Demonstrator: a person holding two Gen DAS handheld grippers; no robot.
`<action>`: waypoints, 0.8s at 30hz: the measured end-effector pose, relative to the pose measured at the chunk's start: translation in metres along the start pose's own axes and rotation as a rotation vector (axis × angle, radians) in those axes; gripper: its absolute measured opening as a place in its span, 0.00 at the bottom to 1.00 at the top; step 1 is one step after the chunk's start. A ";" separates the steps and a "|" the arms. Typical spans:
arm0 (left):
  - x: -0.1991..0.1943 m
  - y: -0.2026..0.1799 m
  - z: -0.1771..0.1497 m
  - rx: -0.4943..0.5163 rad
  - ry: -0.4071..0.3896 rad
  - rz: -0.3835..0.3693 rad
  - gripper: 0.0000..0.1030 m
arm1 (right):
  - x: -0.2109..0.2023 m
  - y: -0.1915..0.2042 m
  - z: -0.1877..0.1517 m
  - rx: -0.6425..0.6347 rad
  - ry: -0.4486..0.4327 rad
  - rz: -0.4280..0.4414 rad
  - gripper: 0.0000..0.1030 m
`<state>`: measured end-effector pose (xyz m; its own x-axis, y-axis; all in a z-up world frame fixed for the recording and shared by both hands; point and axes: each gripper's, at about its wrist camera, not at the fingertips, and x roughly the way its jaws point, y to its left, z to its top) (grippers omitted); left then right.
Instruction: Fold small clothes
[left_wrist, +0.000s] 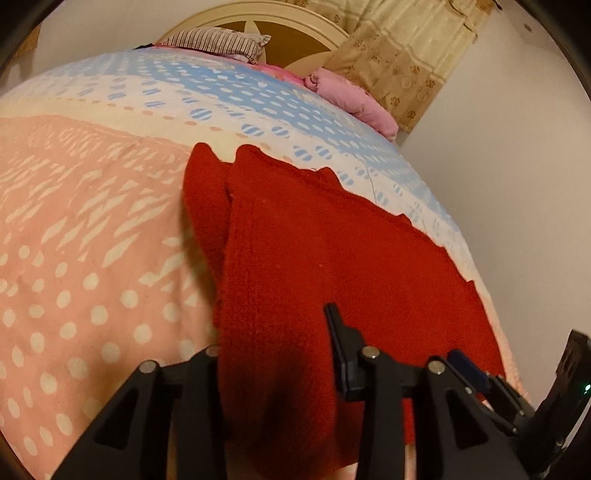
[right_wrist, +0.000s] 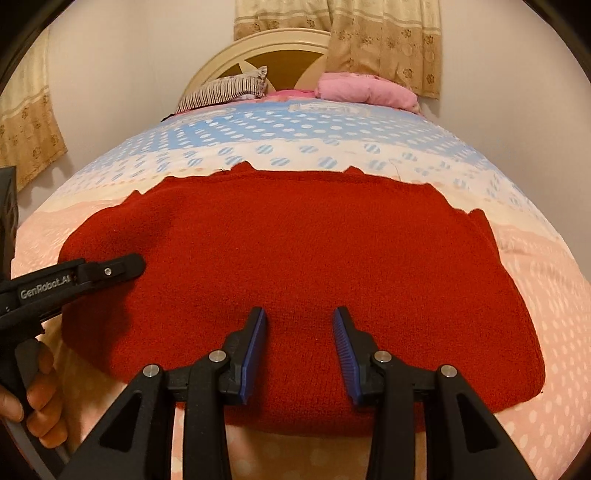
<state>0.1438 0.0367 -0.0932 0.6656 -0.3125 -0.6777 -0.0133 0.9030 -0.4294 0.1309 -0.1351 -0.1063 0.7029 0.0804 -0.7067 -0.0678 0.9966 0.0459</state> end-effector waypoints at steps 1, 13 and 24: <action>0.001 -0.002 0.000 0.006 0.002 0.002 0.39 | 0.001 0.001 0.000 -0.003 0.004 -0.004 0.41; -0.003 0.005 -0.002 0.005 0.005 -0.007 0.39 | 0.001 0.009 0.000 -0.044 0.011 -0.072 0.49; -0.002 0.005 -0.002 0.000 0.007 -0.008 0.39 | 0.001 0.008 -0.001 -0.037 0.015 -0.067 0.50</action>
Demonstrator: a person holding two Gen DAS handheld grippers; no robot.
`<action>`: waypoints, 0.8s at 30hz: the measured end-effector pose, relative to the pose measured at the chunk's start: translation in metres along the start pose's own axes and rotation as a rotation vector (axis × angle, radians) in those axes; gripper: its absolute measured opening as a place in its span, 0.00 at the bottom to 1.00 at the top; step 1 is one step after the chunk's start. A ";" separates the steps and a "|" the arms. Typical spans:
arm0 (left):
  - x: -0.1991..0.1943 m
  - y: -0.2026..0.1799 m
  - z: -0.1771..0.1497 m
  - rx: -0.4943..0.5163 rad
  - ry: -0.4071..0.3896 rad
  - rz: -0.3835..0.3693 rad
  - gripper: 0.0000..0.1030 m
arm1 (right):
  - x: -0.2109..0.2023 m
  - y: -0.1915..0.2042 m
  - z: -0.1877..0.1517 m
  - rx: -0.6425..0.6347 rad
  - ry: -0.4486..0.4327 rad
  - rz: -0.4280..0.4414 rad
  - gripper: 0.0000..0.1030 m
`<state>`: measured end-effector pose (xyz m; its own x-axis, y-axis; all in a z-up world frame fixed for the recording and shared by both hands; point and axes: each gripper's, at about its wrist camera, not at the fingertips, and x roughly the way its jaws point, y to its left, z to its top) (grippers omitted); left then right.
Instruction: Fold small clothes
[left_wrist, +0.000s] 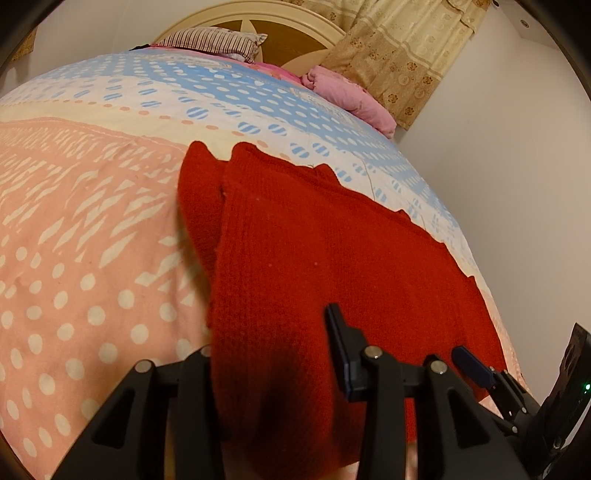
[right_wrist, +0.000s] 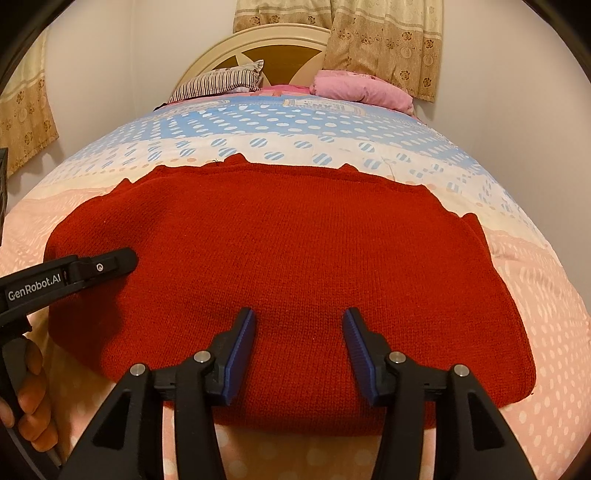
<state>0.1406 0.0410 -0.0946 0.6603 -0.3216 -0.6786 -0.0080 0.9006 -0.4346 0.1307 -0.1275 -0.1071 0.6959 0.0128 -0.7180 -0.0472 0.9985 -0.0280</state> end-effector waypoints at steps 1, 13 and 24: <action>0.000 0.000 0.000 0.000 0.000 0.000 0.39 | 0.000 0.000 0.000 0.000 0.000 0.000 0.50; 0.000 0.000 0.000 -0.004 0.001 0.001 0.40 | 0.000 0.000 0.000 -0.002 0.001 -0.002 0.51; 0.000 -0.001 -0.001 -0.009 0.001 -0.002 0.40 | 0.001 0.000 -0.001 -0.003 0.002 -0.005 0.51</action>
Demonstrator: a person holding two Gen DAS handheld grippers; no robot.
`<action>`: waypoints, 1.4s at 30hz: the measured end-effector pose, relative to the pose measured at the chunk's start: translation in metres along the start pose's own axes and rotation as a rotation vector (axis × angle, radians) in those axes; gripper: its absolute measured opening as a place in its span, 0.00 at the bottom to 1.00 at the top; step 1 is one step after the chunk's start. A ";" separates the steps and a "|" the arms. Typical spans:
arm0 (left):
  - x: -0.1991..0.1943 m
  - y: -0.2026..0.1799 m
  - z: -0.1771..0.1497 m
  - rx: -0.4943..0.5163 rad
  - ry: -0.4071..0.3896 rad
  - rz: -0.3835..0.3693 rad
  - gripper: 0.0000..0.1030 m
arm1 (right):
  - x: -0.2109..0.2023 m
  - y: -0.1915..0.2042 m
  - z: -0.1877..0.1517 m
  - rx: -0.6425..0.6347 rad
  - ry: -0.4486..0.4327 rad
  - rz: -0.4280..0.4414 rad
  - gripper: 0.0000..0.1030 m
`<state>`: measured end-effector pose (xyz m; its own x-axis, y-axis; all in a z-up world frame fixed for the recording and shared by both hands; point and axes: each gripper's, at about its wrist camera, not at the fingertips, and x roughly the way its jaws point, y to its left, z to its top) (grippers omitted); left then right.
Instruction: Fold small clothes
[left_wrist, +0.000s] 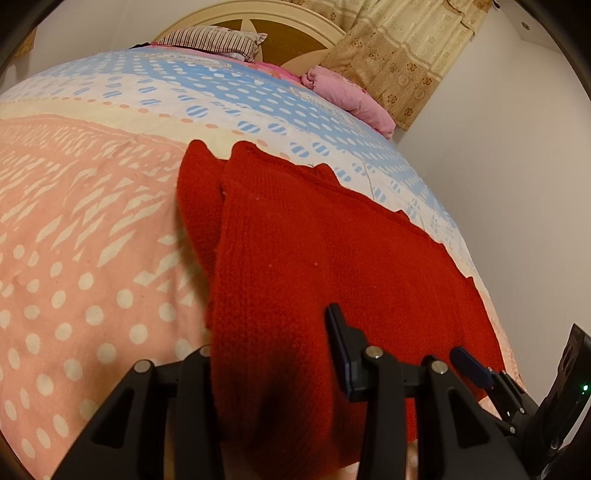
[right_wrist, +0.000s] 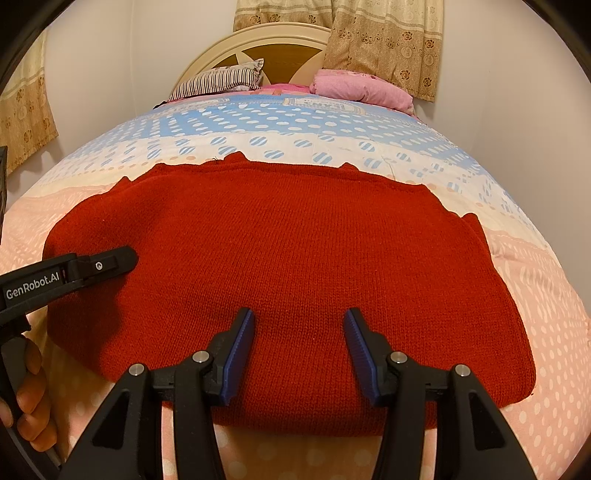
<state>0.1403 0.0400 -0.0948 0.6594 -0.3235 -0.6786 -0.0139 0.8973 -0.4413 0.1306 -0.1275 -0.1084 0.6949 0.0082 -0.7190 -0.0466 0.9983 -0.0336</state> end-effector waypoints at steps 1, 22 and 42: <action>0.000 0.000 0.000 -0.002 0.000 -0.002 0.40 | 0.001 0.000 0.000 0.000 0.000 0.000 0.51; -0.008 0.008 -0.003 -0.074 -0.018 -0.101 0.26 | -0.016 0.006 0.017 -0.025 -0.039 0.062 0.52; -0.015 0.034 -0.014 -0.230 -0.075 -0.174 0.33 | 0.069 0.139 0.132 -0.210 0.234 0.478 0.64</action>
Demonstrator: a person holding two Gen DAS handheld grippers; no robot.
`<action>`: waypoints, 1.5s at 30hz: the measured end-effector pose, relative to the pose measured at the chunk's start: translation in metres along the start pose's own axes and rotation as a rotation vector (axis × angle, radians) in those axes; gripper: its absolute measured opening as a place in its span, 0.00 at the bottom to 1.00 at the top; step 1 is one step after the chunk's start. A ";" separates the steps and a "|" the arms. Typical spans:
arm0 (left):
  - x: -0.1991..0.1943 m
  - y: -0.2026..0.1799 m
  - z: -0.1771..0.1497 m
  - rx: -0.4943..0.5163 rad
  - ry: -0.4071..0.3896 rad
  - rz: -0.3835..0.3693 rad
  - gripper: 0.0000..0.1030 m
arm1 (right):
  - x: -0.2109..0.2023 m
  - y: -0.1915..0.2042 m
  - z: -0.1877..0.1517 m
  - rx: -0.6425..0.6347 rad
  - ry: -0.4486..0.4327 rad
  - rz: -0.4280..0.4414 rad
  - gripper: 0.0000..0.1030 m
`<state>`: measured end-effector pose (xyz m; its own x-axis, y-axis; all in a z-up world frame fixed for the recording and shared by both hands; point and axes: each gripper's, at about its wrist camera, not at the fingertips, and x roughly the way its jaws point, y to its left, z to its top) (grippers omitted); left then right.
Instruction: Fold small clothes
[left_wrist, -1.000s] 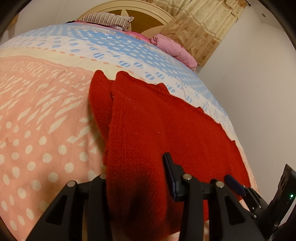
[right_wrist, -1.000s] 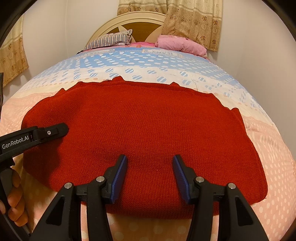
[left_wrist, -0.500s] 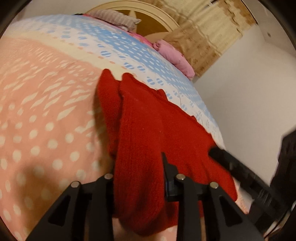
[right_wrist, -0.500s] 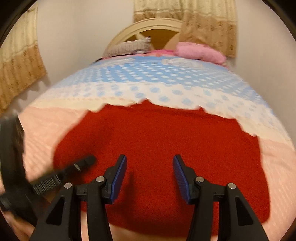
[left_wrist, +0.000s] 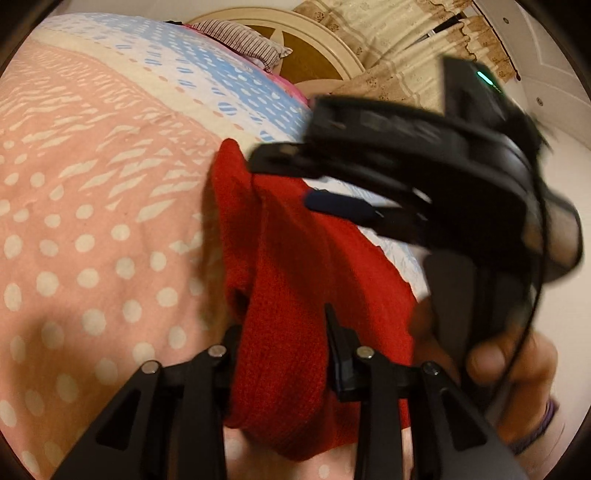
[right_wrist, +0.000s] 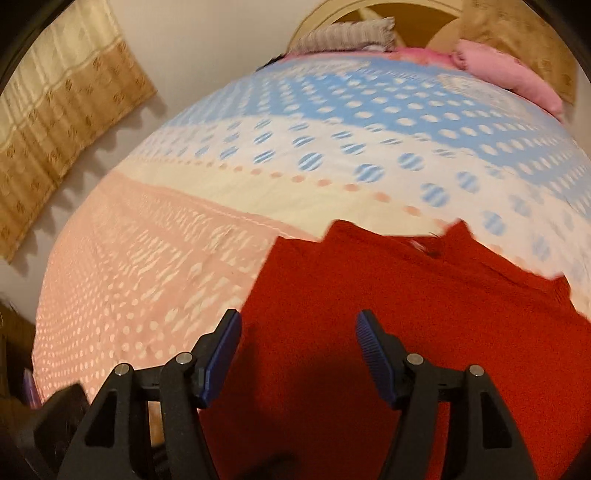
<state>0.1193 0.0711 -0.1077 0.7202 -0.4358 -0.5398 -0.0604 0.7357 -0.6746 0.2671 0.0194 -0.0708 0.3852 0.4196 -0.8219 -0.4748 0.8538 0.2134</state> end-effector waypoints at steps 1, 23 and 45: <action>0.000 0.000 0.000 -0.002 0.000 -0.001 0.33 | 0.007 0.003 0.003 -0.018 0.017 0.002 0.64; 0.006 -0.009 -0.004 -0.009 -0.003 -0.020 0.29 | 0.031 0.026 0.003 -0.275 0.109 -0.091 0.24; 0.016 -0.148 -0.024 0.581 0.007 0.052 0.18 | -0.104 -0.130 -0.030 0.252 -0.161 0.040 0.14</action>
<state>0.1235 -0.0572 -0.0287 0.7218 -0.3932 -0.5696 0.2946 0.9192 -0.2613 0.2651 -0.1446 -0.0294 0.4999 0.4811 -0.7202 -0.2891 0.8765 0.3849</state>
